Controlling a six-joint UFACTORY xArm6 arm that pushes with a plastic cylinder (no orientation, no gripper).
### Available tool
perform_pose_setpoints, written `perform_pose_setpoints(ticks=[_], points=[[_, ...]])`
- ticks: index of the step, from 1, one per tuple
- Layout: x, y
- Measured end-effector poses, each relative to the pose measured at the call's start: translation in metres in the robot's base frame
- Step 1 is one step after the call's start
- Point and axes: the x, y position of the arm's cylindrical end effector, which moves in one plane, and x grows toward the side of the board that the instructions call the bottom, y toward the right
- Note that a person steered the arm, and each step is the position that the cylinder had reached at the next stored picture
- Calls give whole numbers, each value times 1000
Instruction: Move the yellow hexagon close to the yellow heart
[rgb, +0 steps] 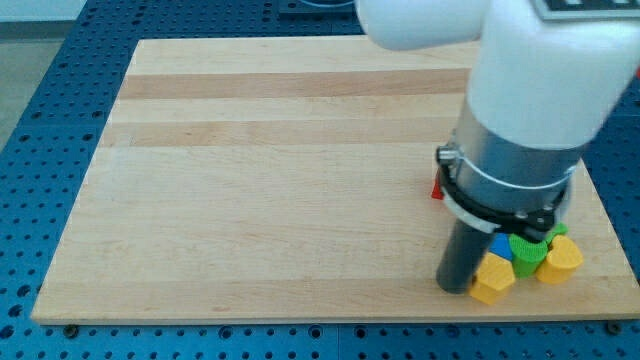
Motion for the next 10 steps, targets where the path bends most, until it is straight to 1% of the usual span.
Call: perform_pose_setpoints(ticks=[1, 3, 4, 5, 6, 7, 10], points=[[1, 14], [1, 18], [1, 3], [11, -15], [26, 1], [26, 15], [22, 31]])
